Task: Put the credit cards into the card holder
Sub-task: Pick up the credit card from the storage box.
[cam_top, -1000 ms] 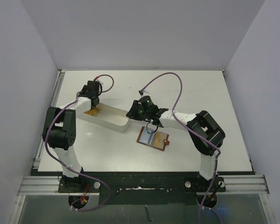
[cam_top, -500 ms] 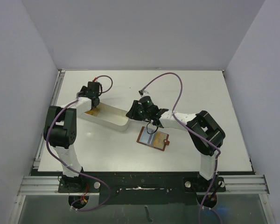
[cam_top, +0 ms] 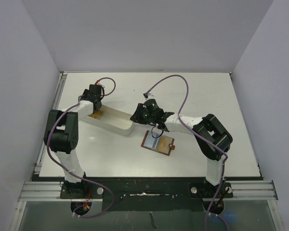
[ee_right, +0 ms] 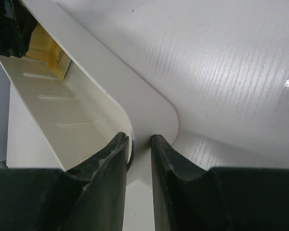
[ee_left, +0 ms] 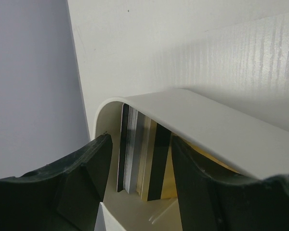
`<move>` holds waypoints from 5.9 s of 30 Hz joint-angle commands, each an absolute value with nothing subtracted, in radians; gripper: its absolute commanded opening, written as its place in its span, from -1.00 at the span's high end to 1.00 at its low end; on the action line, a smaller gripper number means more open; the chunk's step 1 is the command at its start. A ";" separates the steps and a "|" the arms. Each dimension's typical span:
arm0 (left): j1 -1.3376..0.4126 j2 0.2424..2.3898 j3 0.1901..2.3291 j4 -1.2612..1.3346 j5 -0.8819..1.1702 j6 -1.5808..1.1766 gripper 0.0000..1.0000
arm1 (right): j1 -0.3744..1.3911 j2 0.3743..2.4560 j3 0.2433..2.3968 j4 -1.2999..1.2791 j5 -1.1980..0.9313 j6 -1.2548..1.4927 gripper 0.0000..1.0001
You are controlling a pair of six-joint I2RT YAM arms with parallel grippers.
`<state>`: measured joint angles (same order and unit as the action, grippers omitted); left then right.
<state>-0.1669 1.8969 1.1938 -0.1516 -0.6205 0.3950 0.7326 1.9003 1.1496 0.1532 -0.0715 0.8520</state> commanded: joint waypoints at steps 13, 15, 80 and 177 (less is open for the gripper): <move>-0.156 1.785 1.159 -0.198 -0.555 0.331 0.10 | 0.727 1.885 1.102 0.111 -0.087 0.818 0.99; -0.156 1.788 1.155 -0.200 -0.576 0.333 0.07 | 0.727 1.883 1.100 0.109 -0.085 0.816 0.99; -0.170 1.812 1.240 -0.352 -0.746 0.283 0.54 | 0.735 1.875 1.081 0.113 -0.090 0.841 1.00; -0.165 1.260 0.903 0.357 0.957 -0.905 1.00 | 0.605 1.410 0.872 0.574 -0.443 1.067 0.10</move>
